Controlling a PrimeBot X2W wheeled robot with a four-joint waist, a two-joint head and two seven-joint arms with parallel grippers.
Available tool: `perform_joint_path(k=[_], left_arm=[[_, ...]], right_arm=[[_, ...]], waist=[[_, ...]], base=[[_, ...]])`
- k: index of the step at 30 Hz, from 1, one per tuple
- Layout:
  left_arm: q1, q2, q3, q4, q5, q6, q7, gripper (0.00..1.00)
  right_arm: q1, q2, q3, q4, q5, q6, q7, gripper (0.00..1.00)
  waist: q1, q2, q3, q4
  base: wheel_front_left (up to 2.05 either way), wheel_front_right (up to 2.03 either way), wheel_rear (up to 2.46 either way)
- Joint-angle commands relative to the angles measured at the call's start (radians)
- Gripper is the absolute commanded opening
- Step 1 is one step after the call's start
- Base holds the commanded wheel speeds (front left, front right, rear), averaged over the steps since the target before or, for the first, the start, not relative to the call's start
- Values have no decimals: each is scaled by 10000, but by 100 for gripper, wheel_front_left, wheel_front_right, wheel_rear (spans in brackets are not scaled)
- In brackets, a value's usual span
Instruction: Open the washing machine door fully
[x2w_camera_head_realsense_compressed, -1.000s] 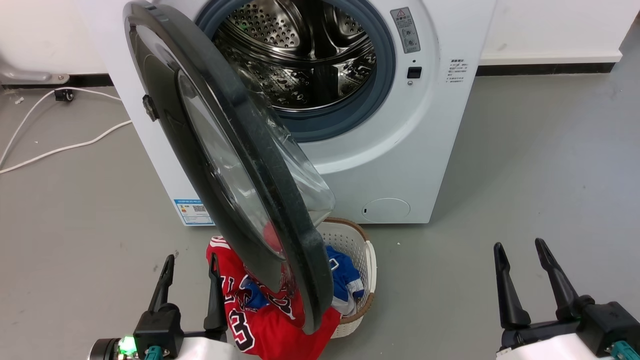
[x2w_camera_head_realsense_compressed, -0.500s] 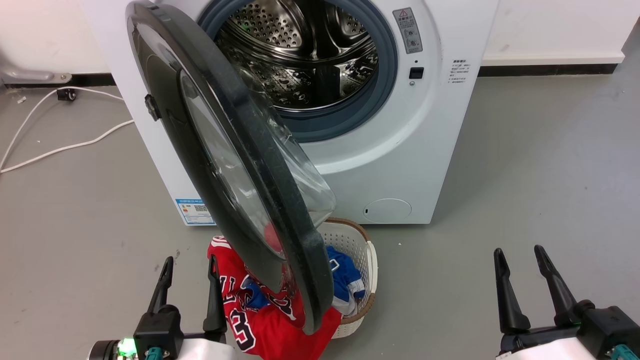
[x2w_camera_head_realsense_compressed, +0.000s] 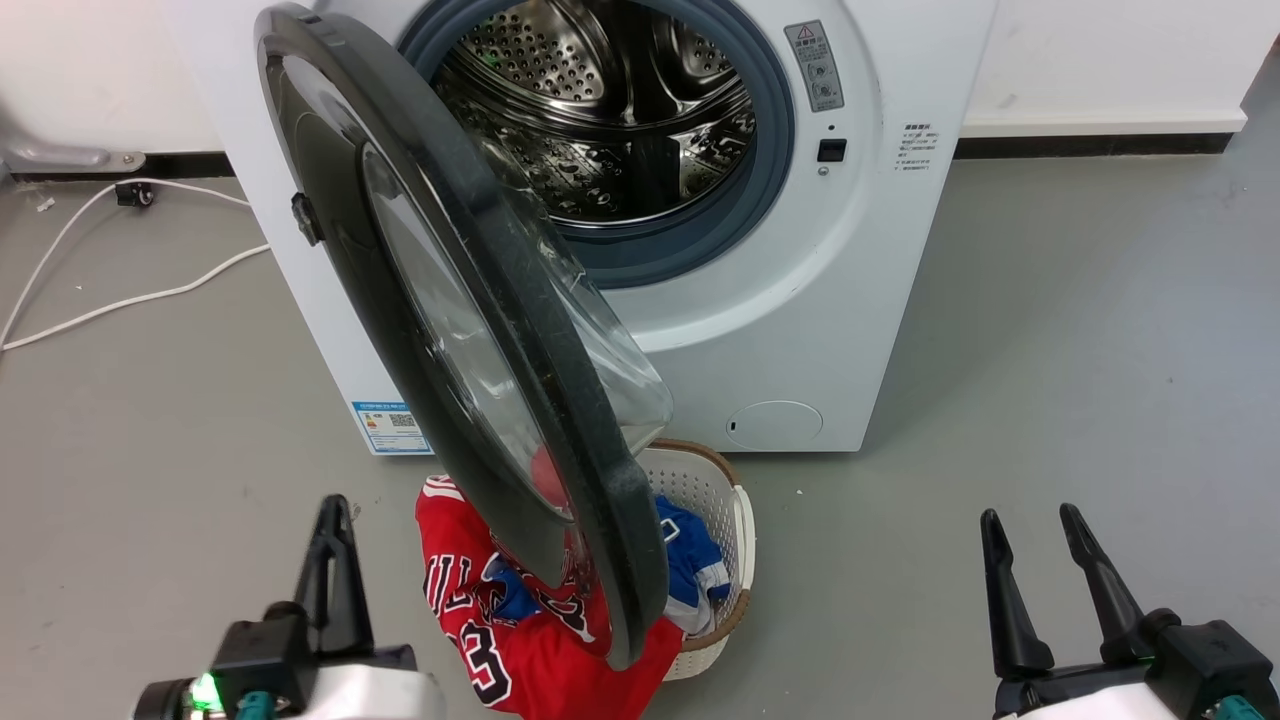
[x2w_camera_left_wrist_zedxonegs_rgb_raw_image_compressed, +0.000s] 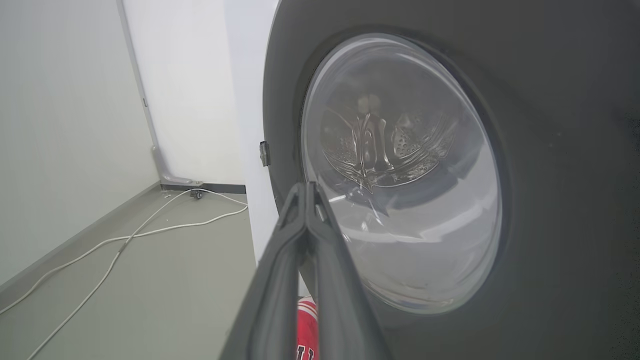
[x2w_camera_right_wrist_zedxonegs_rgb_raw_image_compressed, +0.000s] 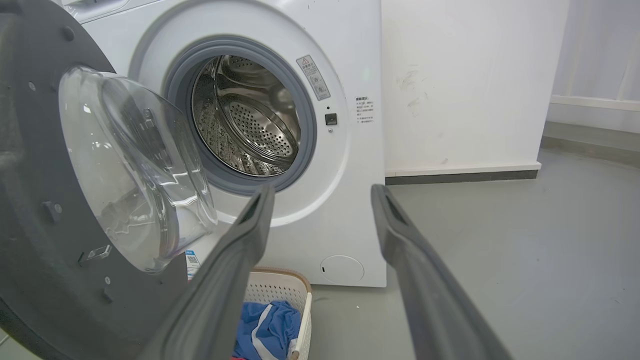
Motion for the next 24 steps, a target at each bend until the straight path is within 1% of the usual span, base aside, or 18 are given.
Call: perform_joint_path(k=[1,3,5,7,8,13,16,17,24], left_arm=[[-46,-5,49,-82,16,15,-27,0],[-204,-6,243,-402,-98,30,-27,0],[-380,-5,402,-936,-429,110,-27,0],[-460,-8,531,-1481,-302,31,-27,0],[-527,-12,501,-1789,-269,69,-26,0],[-835,-8,162,-3016,134,49,-27,0],[-1048,-8,-181,-3579,309,27,-26,0],[-1344,-8,-848,-4135,391,-143,-27,0],[-1836,-3,-2272,-4407,442,-512,-25,0]], right_arm=[[52,40,-1,8,34,-2,-21,100],[62,40,4,4,-2,-2,-21,100],[75,40,5,2,-43,-2,-21,100],[78,39,-3,-1,-48,-2,-21,100],[80,37,-7,0,-53,-2,-21,100],[41,37,36,8,-108,-2,-22,100],[8,37,68,25,-129,-2,-22,100],[-34,37,84,50,-150,-2,-22,100],[-145,38,172,84,-166,-2,-22,100]], waist=[[0,0,-2,3],[0,0,-6,19],[0,0,-11,38],[0,0,-8,57],[0,0,-14,64],[0,0,-14,74],[0,0,-8,60],[0,0,14,36],[0,0,71,1]], base=[[0,0,0],[0,0,0],[0,0,0],[0,0,0],[0,0,0],[0,0,0],[0,0,0],[0,0,0],[0,0,0]])
